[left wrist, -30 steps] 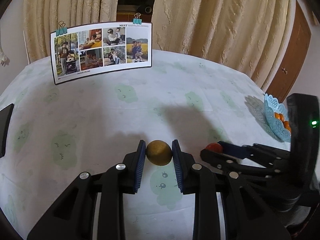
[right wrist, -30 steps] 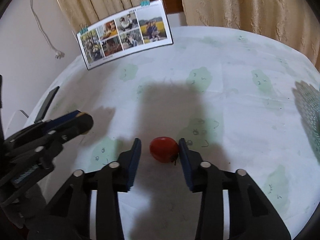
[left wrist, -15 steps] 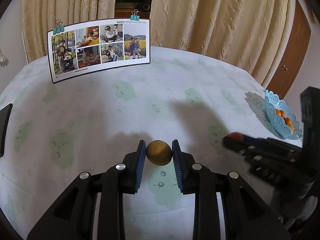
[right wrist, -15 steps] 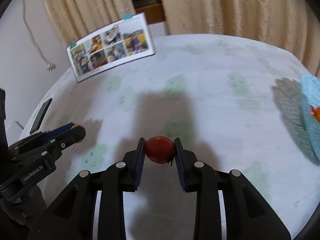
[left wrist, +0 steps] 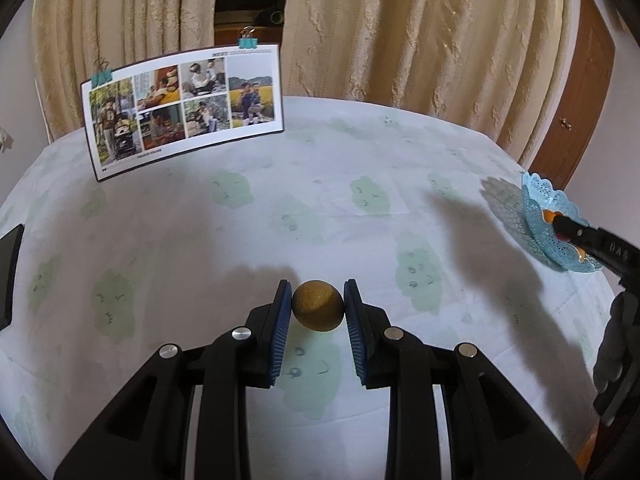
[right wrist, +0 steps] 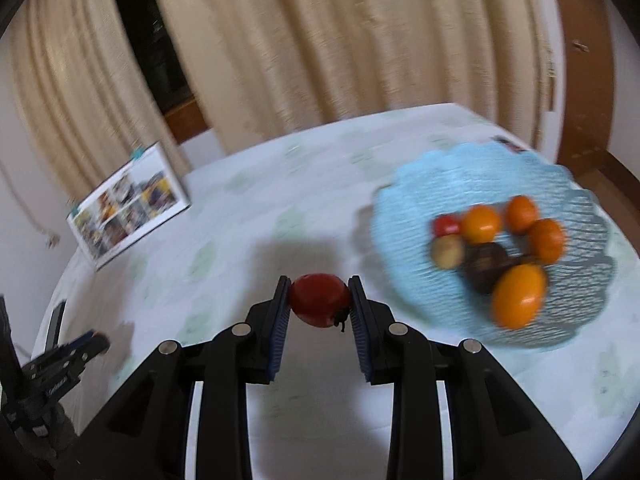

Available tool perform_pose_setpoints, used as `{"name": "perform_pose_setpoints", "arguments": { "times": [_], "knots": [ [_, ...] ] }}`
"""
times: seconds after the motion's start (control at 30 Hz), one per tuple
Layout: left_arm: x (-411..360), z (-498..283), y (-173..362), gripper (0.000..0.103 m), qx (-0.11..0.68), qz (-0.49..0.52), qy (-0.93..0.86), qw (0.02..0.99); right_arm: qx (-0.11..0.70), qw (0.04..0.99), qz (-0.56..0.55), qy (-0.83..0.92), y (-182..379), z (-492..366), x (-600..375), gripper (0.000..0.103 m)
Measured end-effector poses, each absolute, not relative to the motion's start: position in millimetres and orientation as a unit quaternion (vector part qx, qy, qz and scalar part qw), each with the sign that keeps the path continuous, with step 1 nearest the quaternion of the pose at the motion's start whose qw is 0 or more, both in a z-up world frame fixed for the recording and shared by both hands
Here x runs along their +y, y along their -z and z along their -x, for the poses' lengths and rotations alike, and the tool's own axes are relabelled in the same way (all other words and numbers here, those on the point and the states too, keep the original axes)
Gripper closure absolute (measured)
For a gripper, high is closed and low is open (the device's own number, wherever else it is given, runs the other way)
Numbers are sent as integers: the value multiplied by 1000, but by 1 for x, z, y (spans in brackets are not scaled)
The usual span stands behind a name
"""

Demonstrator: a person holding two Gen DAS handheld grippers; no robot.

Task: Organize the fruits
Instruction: 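Drop the tomato into the basket with the right tool while the left tool holds its fruit, then carry the yellow-brown fruit over the basket and open the left tool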

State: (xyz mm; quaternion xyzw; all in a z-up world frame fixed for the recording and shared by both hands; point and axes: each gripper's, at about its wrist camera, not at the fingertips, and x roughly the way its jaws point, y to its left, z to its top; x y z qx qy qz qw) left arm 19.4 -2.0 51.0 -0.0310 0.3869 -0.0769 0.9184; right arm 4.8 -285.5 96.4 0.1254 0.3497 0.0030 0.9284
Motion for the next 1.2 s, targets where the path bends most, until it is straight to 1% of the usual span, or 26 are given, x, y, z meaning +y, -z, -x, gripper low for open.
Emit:
{"name": "perform_pose_setpoints", "arguments": {
  "times": [0.4, 0.47, 0.5, 0.53, 0.77, 0.83, 0.87, 0.93, 1.1, 1.2],
  "knots": [
    [-35, -20, -62, 76, 382, 7, 93, 919, 336, 926, -162, 58, -93, -5, -353, 73],
    [-40, -21, -64, 76, 382, 4, 96, 919, 331, 927, -165, 62, -92, -1, -358, 69],
    [-43, -21, -65, 76, 382, 2, 97, 919, 327, 928, -167, 65, -93, 2, -359, 60],
    [-46, -21, -66, 76, 382, 0, 99, 919, 320, 930, -168, 68, -94, 5, -361, 57],
    [-81, -27, -78, 76, 374, -25, 126, 919, 251, 945, -153, 142, -106, 40, -380, 56],
    [-94, -29, -82, 76, 372, -32, 138, 917, 225, 947, -142, 181, -107, 54, -388, 48],
    [-101, -30, -83, 76, 371, -35, 143, 917, 213, 947, -138, 199, -107, 60, -392, 46],
    [-116, -32, -86, 76, 370, -43, 158, 915, 195, 944, -136, 228, -106, 73, -401, 46],
    [-164, -36, -91, 76, 367, -65, 199, 906, 181, 936, -163, 253, -99, 88, -422, 45],
    [-189, -42, -93, 76, 366, -72, 219, 902, 175, 934, -178, 254, -98, 91, -428, 41]
  ]
}}
